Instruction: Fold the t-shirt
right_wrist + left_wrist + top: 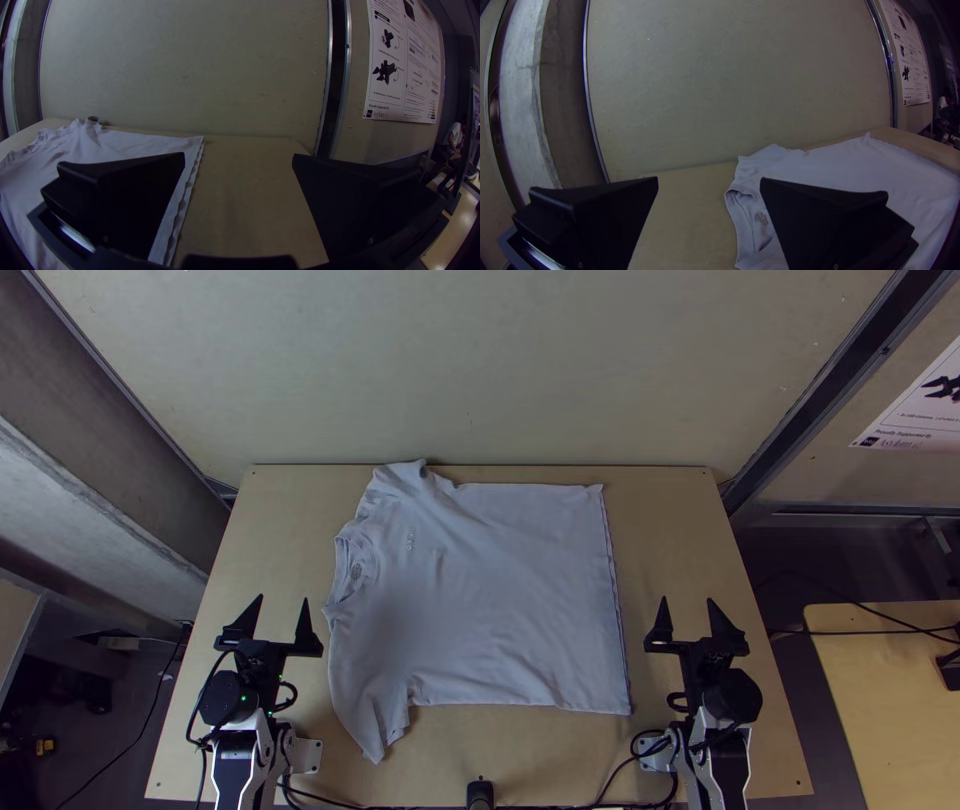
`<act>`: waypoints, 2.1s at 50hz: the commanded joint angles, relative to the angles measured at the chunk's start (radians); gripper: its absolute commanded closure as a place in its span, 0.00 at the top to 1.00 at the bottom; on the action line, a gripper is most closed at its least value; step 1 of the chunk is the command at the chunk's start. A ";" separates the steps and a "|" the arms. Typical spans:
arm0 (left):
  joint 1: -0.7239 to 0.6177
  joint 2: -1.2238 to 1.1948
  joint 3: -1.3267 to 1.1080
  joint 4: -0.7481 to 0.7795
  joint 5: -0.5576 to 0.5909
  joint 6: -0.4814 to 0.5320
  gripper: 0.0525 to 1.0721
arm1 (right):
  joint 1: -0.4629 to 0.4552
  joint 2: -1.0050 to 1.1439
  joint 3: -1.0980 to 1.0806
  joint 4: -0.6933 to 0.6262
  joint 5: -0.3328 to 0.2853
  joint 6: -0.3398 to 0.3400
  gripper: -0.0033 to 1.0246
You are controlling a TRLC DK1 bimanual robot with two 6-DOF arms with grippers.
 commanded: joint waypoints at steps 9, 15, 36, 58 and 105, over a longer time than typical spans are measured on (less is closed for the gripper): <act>0.005 -0.010 -0.049 -0.012 -0.002 0.000 0.96 | -0.004 -0.008 -0.017 0.021 -0.001 0.009 0.96; 0.005 -0.010 -0.050 -0.012 -0.002 0.000 0.96 | -0.004 -0.008 -0.017 0.021 -0.001 0.009 0.96; 0.005 -0.010 -0.049 -0.012 -0.002 0.000 0.96 | 0.000 -0.008 -0.017 0.021 -0.002 0.009 0.96; 0.028 -0.013 -0.046 -0.011 -0.013 -0.022 0.96 | -0.033 -0.011 -0.013 0.036 -0.002 -0.012 0.96; -0.009 0.611 0.662 0.094 -0.015 -0.106 0.96 | 0.007 0.496 0.638 0.073 0.002 -0.015 0.96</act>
